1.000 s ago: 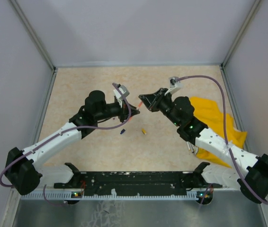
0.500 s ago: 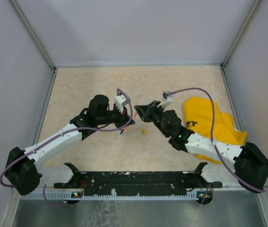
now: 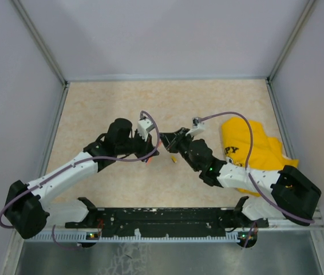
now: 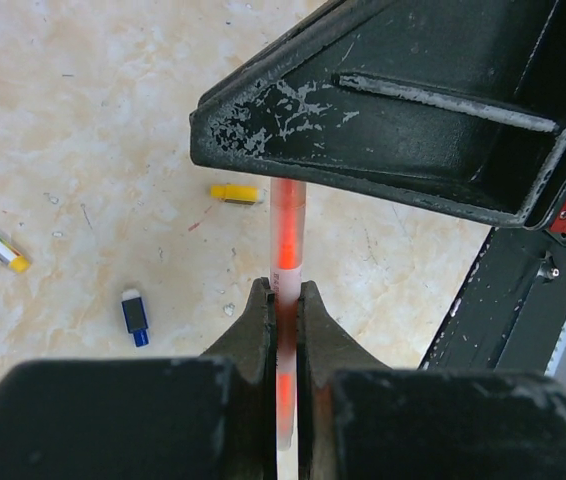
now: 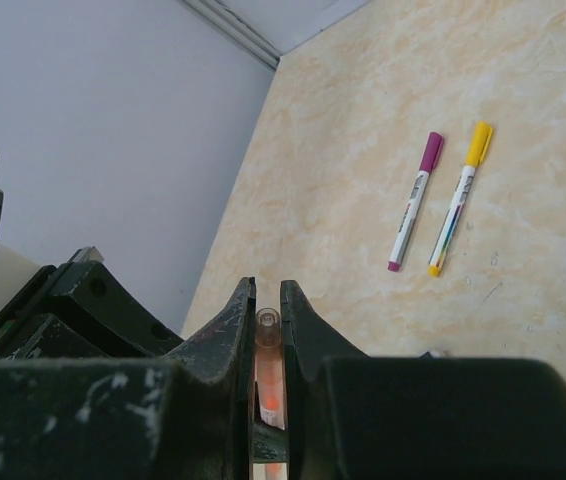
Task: Insert the pens into the pen caps
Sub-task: Press the pen cap onto the pen.
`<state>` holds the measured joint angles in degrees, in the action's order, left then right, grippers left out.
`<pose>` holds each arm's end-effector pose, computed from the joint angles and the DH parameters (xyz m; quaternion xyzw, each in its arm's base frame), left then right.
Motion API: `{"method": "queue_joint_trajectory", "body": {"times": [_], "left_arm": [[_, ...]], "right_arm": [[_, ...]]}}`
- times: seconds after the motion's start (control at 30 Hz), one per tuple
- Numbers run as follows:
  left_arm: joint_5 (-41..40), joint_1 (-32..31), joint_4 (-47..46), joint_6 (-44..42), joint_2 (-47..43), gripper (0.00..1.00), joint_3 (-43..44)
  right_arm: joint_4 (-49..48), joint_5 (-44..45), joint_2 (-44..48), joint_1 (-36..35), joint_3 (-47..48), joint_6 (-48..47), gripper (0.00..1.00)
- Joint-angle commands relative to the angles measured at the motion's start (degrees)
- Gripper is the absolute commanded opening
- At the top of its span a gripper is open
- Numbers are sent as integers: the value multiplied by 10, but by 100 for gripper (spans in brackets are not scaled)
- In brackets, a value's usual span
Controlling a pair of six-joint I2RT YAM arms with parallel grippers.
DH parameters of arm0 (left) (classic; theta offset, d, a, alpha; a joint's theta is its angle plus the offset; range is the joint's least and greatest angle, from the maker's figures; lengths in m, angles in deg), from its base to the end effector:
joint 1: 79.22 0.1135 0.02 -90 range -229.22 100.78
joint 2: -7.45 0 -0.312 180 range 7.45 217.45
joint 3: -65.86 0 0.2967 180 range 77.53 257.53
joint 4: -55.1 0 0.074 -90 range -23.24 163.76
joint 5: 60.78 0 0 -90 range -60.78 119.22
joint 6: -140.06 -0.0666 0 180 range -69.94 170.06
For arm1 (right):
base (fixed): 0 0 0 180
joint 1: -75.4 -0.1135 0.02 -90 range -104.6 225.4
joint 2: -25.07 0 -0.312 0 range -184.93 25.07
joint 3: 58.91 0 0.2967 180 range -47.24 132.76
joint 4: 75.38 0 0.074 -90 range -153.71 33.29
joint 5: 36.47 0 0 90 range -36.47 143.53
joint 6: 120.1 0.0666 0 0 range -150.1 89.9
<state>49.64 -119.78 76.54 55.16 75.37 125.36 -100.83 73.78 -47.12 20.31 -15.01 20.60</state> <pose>0.2238 -0.2222 0.2913 0.3440 0.7842 -0.3327 0.3950 0.2033 0.2510 0.2632 0.0938 0.7172 0.4644 0.5110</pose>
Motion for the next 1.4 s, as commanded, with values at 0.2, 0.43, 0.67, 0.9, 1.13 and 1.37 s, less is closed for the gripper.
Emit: {"method": "queue_joint_trajectory", "body": {"times": [0.2, 0.43, 0.67, 0.9, 1.13, 1.37], "left_arm": [[-8, 10, -276, 6, -22, 0, 44], [16, 10, -277, 2, -17, 0, 46], [23, 10, -271, -4, -17, 0, 46], [28, 10, -264, -5, -8, 0, 48], [16, 10, -257, -3, 4, 0, 50], [-20, 9, -207, 7, 39, 0, 81]], "right_arm": [[177, -114, 28, -81, 43, -30, 0], [224, -127, 83, -32, 106, -53, 3], [268, -135, 100, -9, 154, -107, 19], [248, -131, 132, -8, 141, -137, 31], [235, -75, 215, -8, 67, -159, 35], [300, 2, 316, -8, 2, -175, 36]]}}
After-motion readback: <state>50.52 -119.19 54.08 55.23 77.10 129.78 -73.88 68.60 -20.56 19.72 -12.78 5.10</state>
